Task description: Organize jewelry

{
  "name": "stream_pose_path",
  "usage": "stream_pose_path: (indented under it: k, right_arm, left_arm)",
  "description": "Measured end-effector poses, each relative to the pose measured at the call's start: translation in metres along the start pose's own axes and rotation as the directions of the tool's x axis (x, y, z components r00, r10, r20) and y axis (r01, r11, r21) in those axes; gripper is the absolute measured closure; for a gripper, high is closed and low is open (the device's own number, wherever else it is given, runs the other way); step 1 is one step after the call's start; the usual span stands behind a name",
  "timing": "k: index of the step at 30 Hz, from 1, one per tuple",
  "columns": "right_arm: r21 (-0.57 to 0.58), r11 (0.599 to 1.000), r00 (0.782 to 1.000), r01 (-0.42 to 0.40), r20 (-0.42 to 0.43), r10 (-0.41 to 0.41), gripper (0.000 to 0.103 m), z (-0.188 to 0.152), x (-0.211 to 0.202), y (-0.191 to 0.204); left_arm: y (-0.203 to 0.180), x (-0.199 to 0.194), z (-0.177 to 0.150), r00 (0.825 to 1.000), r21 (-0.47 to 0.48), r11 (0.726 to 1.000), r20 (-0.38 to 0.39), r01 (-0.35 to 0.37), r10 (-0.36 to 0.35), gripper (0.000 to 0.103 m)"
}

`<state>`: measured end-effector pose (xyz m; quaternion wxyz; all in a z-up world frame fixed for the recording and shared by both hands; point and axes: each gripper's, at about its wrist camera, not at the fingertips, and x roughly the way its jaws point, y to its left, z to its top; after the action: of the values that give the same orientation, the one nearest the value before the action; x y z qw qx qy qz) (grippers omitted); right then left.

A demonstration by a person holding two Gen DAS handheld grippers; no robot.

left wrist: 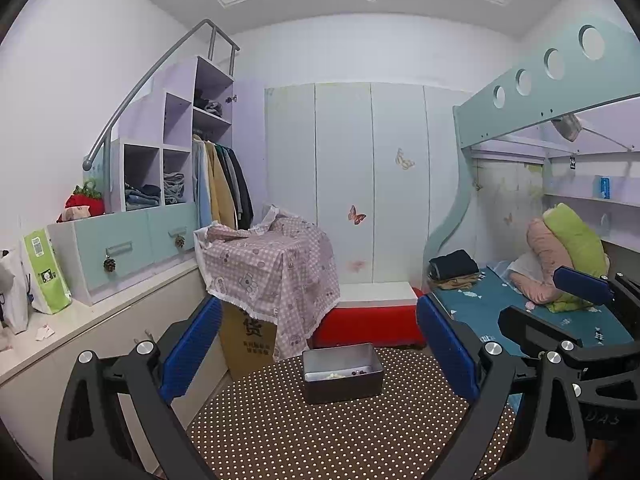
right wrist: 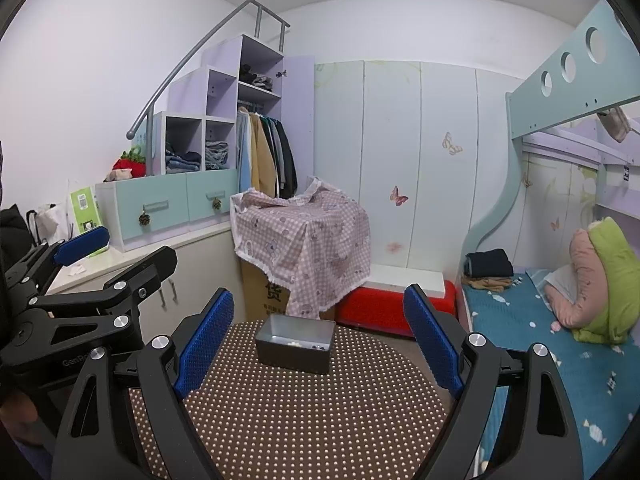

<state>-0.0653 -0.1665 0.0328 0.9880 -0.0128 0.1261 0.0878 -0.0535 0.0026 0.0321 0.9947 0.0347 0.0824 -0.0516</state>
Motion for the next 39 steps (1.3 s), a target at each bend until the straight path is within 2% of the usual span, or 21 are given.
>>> stream_pose_path:
  k: [39]
  right_arm:
    - [0.004, 1.0, 1.0, 0.004, -0.003, -0.004, 0.019, -0.0024, 0.0036, -0.0027]
  left_arm:
    - [-0.0019, 0.0008, -0.0009, 1.0, 0.0, 1.0, -0.008, 0.001, -0.001, 0.008]
